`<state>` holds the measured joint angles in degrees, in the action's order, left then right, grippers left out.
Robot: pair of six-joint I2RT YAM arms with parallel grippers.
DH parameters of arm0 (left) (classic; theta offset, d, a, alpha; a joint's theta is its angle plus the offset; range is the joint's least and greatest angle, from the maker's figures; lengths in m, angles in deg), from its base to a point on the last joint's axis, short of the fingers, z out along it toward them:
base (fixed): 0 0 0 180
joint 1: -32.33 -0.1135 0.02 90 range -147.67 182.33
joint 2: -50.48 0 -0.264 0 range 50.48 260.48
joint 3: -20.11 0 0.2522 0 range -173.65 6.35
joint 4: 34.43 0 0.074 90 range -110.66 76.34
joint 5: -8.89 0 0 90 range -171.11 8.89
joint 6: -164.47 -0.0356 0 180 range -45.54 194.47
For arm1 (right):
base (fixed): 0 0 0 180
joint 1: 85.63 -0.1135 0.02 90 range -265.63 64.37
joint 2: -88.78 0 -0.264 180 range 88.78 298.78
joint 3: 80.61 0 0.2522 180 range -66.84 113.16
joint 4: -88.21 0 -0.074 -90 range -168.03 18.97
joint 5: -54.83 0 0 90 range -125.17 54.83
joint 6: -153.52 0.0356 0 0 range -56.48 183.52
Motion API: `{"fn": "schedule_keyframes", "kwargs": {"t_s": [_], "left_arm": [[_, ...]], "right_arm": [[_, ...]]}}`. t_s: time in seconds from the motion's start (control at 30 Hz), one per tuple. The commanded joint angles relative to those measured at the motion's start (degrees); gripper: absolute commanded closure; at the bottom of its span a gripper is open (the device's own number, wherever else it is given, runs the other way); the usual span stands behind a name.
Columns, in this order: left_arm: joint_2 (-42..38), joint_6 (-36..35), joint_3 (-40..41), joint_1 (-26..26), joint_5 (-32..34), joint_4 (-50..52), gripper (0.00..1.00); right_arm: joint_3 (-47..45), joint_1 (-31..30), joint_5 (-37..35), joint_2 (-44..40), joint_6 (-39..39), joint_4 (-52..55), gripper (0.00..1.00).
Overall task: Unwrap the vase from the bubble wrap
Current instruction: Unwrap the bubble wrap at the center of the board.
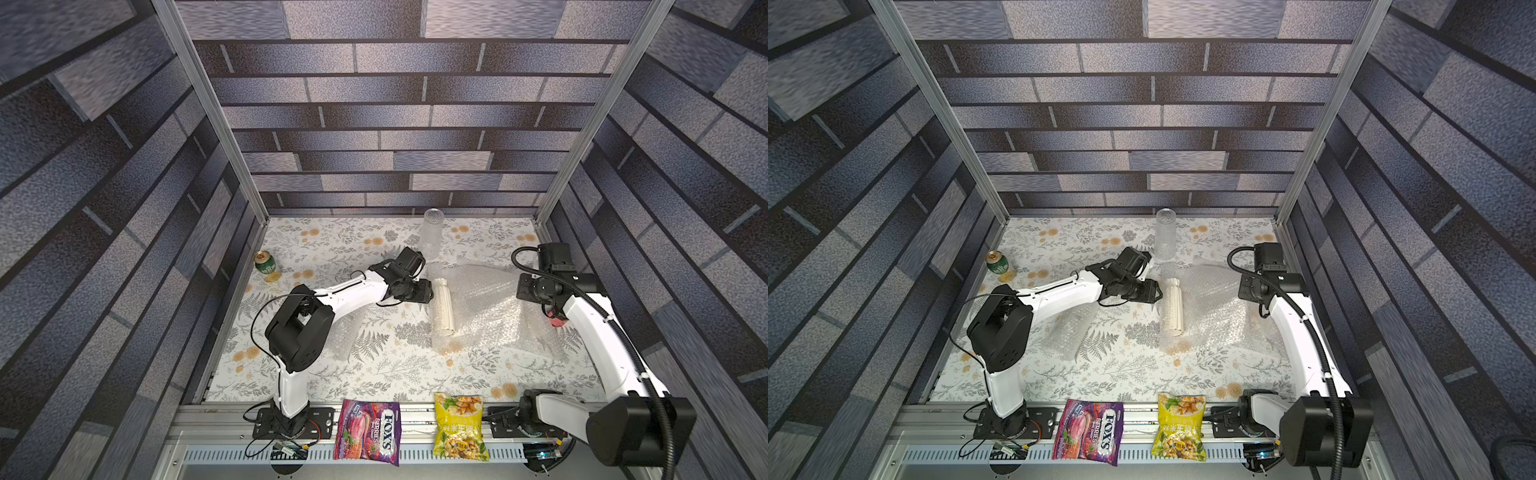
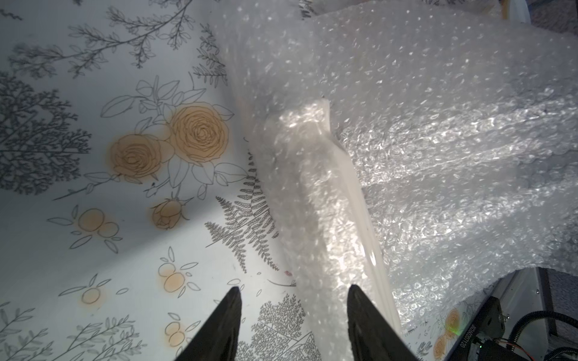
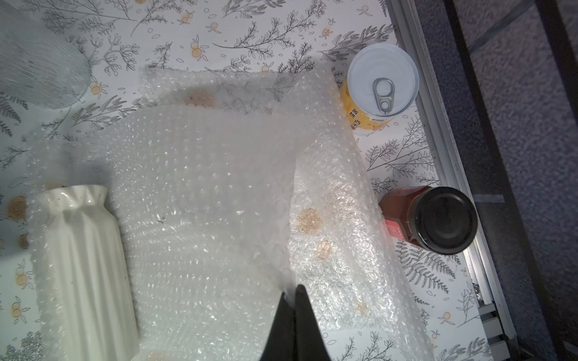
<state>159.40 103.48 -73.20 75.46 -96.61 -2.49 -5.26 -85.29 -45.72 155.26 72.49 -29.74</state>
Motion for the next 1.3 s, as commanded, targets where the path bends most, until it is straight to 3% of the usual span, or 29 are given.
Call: {"fn": "schedule_keyframes", "kwargs": {"t_s": [0.0, 0.17, 0.37, 0.63, 0.73, 0.87, 0.97, 1.27], "left_arm": [[2.73, 0.37, -2.86, 0.79, -1.44, 0.55, 0.44], [3.94, 0.05, -2.28, 0.63, -1.65, 1.45, 0.45], [-0.08, 0.47, 2.76, -1.21, -0.93, 0.33, 0.45], [-11.84, 0.62, 10.94, -5.25, 1.62, -1.74, 0.43], [-16.65, 0.18, 13.34, -7.46, 2.73, -1.05, 0.42], [-23.14, -0.23, 16.2, -10.91, 3.62, 0.06, 0.37], [-26.92, -0.86, 17.31, -13.21, 4.02, 1.57, 0.31], [-34.83, -2.39, 20.08, -17.64, 5.02, 4.19, 0.18]], "right_arm": [[2.36, 1.05, -2.68, -0.87, 0.46, 0.91, 1.0], [3.41, 2.23, -3.3, 0.7, 0.25, 1.28, 1.0], [5.68, 3.65, -3.19, 3.32, 0.08, 1.93, 1.0], [12.34, 3.73, -1.9, 2.6, -0.52, 5.15, 0.53], [15.35, 3.73, 0.69, 1.68, -0.3, 6.9, 0.49], [16.63, 3.46, 12.7, 1.46, 2.24, 7.75, 0.45], [14.5, 0.56, 17.48, 1.8, 4.67, 5.81, 0.44], [13.19, -13.7, 19.6, 11.49, 10.18, -1.09, 0.41]]}}
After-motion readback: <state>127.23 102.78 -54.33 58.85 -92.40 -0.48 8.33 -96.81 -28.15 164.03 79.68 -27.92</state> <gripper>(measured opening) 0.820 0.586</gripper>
